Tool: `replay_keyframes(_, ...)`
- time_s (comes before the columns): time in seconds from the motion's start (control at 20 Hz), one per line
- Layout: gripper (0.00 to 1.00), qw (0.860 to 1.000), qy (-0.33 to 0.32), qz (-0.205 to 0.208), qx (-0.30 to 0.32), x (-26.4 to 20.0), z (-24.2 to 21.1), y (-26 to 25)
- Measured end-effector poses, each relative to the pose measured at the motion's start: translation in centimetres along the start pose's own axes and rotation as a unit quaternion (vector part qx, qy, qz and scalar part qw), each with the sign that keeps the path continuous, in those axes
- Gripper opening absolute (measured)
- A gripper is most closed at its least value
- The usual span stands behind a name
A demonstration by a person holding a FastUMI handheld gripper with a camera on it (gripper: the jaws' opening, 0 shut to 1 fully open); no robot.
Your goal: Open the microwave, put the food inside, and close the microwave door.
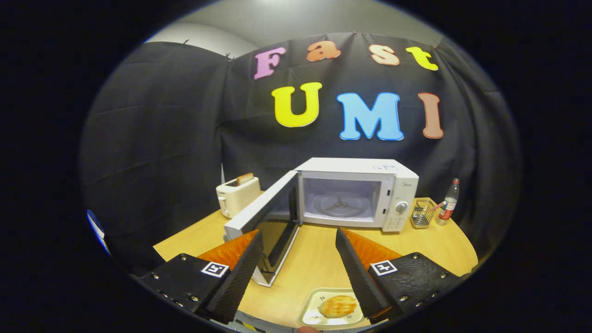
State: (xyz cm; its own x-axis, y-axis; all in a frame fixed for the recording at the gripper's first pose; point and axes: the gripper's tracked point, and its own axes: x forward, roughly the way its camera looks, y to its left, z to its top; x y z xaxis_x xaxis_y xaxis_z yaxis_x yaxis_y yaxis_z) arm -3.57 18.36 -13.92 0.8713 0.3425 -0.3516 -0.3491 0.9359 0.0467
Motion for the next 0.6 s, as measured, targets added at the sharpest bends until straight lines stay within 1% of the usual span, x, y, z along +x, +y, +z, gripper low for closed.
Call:
replay_keyframes(0.3, 0.96, 0.996, 0.072, -0.039, 0.038, 1.0, -5.7, -4.6)
replay_keyframes(0.6, 0.96, 0.984, 0.164, -0.053, 0.05, 1.9, -12.6, -6.4)
